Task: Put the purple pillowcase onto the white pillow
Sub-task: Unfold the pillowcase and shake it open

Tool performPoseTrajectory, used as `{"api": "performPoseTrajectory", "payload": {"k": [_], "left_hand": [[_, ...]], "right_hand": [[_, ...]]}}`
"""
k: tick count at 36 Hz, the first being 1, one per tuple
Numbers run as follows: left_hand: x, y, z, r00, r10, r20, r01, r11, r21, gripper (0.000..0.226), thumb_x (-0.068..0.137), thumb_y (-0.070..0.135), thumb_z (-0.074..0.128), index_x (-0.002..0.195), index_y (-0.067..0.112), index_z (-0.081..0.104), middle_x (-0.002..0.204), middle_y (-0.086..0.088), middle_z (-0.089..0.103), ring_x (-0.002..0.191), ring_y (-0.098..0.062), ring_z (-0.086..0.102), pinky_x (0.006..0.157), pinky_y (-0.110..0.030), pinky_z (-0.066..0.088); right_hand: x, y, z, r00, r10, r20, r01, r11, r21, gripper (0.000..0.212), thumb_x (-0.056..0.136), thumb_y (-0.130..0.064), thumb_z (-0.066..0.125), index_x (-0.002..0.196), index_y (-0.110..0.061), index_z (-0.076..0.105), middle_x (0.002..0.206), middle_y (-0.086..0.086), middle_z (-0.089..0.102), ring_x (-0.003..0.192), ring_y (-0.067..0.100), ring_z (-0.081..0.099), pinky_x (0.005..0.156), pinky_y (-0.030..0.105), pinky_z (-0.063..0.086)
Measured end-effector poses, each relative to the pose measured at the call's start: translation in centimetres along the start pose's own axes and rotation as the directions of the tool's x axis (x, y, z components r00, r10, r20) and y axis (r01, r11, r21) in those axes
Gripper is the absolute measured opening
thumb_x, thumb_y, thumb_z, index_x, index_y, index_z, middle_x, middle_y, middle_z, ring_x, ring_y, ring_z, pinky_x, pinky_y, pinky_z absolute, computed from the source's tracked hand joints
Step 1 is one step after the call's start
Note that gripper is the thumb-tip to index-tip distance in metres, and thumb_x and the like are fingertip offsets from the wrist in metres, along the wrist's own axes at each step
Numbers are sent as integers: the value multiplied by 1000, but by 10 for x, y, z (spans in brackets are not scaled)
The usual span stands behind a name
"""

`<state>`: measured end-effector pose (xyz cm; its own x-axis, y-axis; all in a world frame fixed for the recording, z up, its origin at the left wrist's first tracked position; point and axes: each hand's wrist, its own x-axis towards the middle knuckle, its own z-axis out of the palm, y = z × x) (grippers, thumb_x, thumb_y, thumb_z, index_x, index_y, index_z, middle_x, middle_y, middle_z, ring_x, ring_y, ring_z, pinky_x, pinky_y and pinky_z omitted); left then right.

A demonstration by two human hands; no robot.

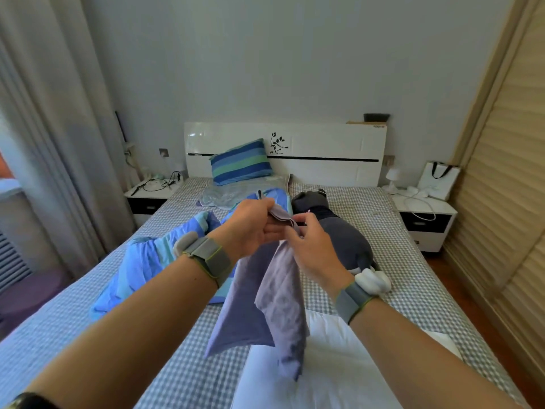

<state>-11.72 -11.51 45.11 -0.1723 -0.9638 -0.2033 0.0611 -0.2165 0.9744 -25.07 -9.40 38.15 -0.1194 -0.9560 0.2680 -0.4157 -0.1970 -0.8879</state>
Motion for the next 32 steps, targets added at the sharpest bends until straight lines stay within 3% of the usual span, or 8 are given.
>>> {"api": "performPoseTrajectory", "payload": {"k": [6, 12, 15, 19, 22, 25, 29, 32], "left_hand": [[-2, -4, 0, 999, -32, 25, 28, 988, 152, 41, 107, 32, 36, 104, 1, 64, 102, -21, 74, 99, -35, 72, 94, -47, 56], [3, -6, 2, 996, -10, -88, 22, 991, 134, 35, 102, 23, 40, 92, -4, 61, 92, -29, 72, 84, -40, 74, 80, -51, 60], [3, -5, 3, 995, -6, -97, 21, 987, 159, 34, 100, 21, 41, 91, -7, 59, 90, -29, 71, 77, -41, 73, 71, -49, 62], [9, -3, 0, 995, 19, -102, -8, 994, 110, 40, 104, 26, 42, 98, -9, 60, 90, -28, 70, 72, -39, 72, 68, -48, 62], [12, -4, 0, 993, 41, -114, -39, 999, 23, 36, 105, 27, 44, 99, -6, 57, 82, -25, 68, 72, -40, 72, 68, -49, 62], [14, -6, 3, 988, 85, -128, -83, 996, 18, 32, 105, 27, 45, 92, 0, 56, 69, -20, 65, 62, -36, 68, 68, -50, 62], [19, -5, 0, 987, 115, -116, -120, 992, -39, 30, 105, 28, 45, 92, 3, 55, 57, -14, 63, 57, -34, 67, 67, -50, 61], [25, -1, -6, 982, 139, -127, -156, 979, -130, 28, 105, 29, 44, 92, 7, 55, 61, -12, 63, 60, -33, 67, 71, -50, 61]], "right_hand": [[15, 6, -17, 991, -120, -55, 99, 951, -294, 37, 97, -21, 50, 60, -15, 46, 57, -1, 49, 61, 24, 48, 60, 40, 38], [18, 6, -17, 998, -66, 22, 70, 950, -305, 3, 84, -22, 66, 86, -23, 68, 78, -8, 69, 76, 13, 63, 70, 30, 49], [19, 9, -21, 997, -45, 64, 62, 954, -294, 12, 84, -13, 61, 87, -20, 72, 75, -9, 69, 70, 7, 60, 67, 25, 45], [20, 10, -27, 988, 18, 152, -5, 996, -85, 15, 93, -10, 60, 84, -10, 73, 73, 9, 68, 67, 10, 58, 71, 40, 53], [22, 7, -28, 997, -18, 74, 21, 999, -39, 8, 91, -10, 65, 86, -9, 71, 72, 3, 67, 65, 8, 57, 66, 29, 48], [18, 6, -25, 973, 41, 226, -46, 999, 17, 5, 84, -7, 70, 88, -8, 69, 73, 2, 65, 66, 11, 59, 65, 29, 51], [9, 19, -28, 927, 106, 361, -42, 983, -181, 9, 74, -11, 64, 81, -6, 64, 71, 6, 61, 68, 10, 54, 66, 32, 47], [7, 34, -30, 906, 169, 387, -122, 982, -142, 17, 77, -11, 57, 86, 3, 61, 75, 7, 59, 72, 15, 55, 71, 39, 49]]}}
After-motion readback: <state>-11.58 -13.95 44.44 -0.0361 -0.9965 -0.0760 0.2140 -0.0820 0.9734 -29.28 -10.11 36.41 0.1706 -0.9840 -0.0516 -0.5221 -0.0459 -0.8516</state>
